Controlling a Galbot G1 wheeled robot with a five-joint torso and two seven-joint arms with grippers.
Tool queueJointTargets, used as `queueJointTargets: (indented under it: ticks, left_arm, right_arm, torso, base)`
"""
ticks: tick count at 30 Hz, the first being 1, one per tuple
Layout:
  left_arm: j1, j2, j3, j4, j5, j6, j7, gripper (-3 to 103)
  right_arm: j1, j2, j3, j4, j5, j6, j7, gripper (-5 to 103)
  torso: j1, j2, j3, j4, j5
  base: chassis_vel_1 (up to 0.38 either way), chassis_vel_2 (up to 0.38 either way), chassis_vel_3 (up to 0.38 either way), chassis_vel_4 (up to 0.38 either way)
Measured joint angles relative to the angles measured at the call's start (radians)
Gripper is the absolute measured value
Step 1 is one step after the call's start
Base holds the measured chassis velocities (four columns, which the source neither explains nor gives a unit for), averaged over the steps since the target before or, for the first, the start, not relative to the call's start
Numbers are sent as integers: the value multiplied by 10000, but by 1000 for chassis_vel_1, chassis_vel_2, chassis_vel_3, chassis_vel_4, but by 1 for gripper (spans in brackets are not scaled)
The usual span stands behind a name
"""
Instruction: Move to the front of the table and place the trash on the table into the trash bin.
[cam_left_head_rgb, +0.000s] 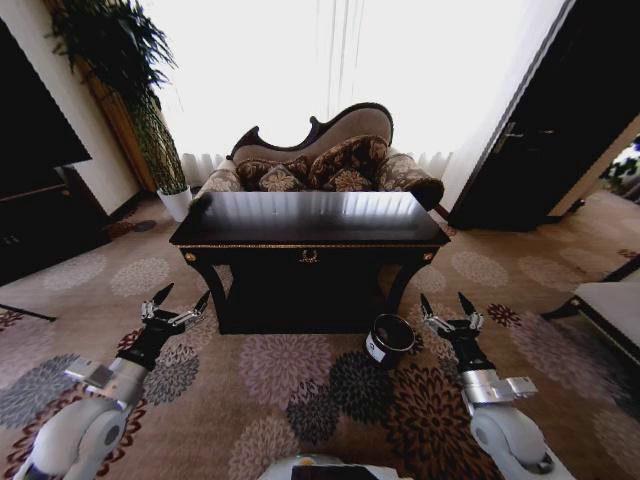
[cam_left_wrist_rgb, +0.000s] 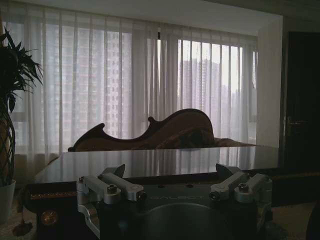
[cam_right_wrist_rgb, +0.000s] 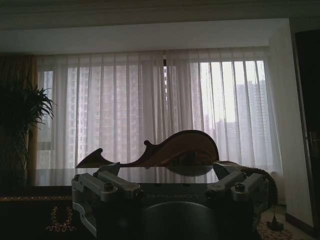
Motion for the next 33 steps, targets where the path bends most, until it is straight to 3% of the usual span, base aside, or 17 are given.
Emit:
queueJointTargets:
  ticks: [33]
  left_arm:
    - [0,0,0,0,0,0,0,100]
  right_arm:
    - [-1,0,0,0,0,0,0,100]
  torso:
    - [-1,-1,-1,1,0]
  base:
    - [164,-166,-163,165]
